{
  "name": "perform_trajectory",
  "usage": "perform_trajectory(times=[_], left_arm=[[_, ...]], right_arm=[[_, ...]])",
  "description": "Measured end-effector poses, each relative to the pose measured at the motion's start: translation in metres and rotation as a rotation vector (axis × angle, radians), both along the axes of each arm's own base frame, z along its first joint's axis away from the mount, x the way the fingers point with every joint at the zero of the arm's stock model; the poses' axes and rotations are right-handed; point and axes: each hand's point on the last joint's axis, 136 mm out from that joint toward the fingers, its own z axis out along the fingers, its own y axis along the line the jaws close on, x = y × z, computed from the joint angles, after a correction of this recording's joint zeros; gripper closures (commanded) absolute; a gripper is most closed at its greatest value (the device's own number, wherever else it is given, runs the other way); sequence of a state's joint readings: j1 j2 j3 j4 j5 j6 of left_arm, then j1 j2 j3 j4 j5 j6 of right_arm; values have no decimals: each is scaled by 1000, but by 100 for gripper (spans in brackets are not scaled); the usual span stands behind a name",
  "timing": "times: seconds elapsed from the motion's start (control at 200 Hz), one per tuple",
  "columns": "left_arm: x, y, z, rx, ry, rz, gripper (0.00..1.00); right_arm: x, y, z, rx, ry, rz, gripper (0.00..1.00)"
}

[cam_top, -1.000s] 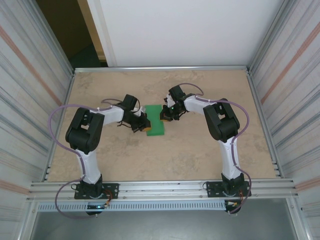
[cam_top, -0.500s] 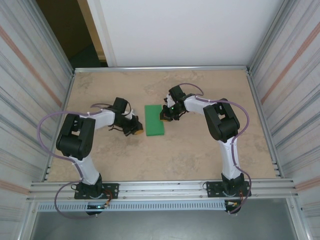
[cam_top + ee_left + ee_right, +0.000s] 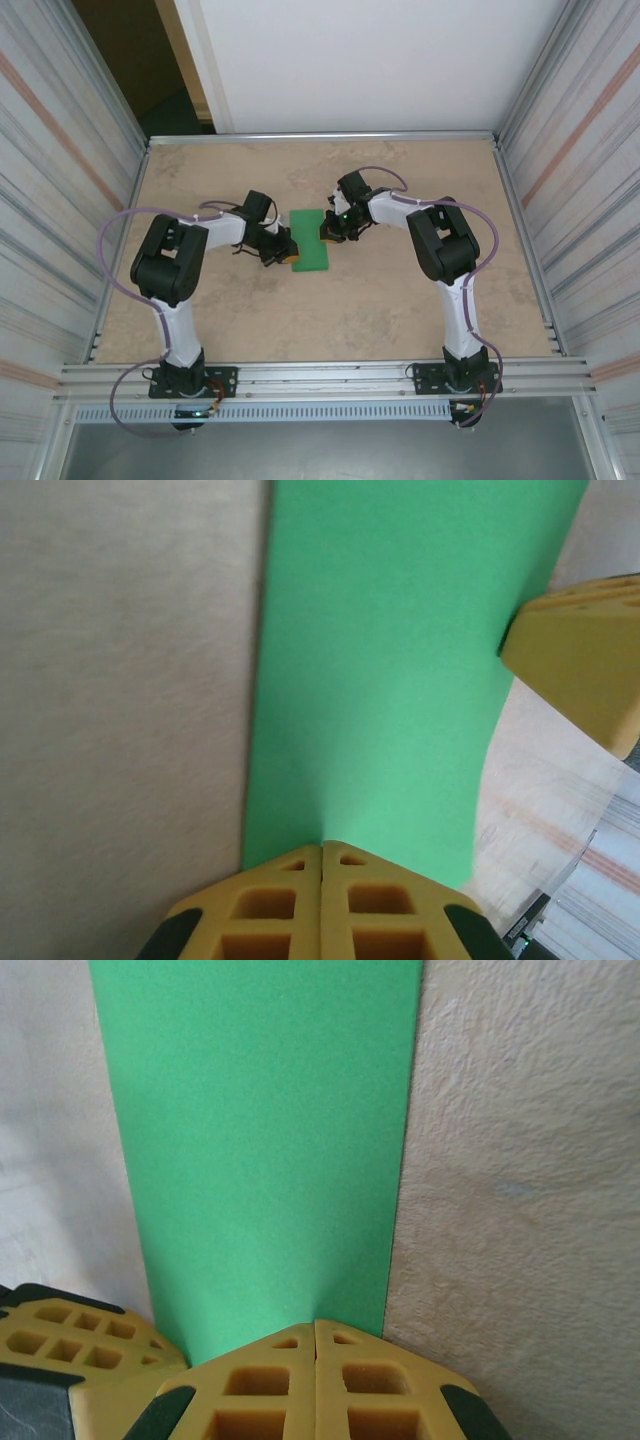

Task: Fold a paper plane with a square sheet of paper (pick it up from the middle)
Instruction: First fold the square sheet of paper in half at the center of the table.

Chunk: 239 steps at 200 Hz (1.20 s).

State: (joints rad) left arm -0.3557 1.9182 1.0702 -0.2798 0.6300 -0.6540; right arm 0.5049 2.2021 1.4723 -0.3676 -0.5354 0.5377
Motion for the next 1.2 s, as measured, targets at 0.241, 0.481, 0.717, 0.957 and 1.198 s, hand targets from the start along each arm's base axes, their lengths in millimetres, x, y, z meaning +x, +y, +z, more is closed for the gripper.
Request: perform_trajectory(times=[0.241, 0.481, 0.717, 0.957, 1.198], left_arm=[[3, 20, 8, 4, -17, 32, 100], [-13, -11, 17, -18, -40, -54, 100], [-27, -10, 0, -8, 12, -64, 100], [-46, 6, -3, -28, -4, -50, 100], [-61, 26, 1, -9, 43, -3, 100]], right_arm=[[0, 0, 0, 1, 1, 1, 100], [-1, 1, 0, 2, 2, 2, 100], [-1, 1, 0, 2, 2, 2, 100], [-1, 1, 0, 2, 2, 2, 100], [-1, 1, 2, 7, 1, 4, 100]])
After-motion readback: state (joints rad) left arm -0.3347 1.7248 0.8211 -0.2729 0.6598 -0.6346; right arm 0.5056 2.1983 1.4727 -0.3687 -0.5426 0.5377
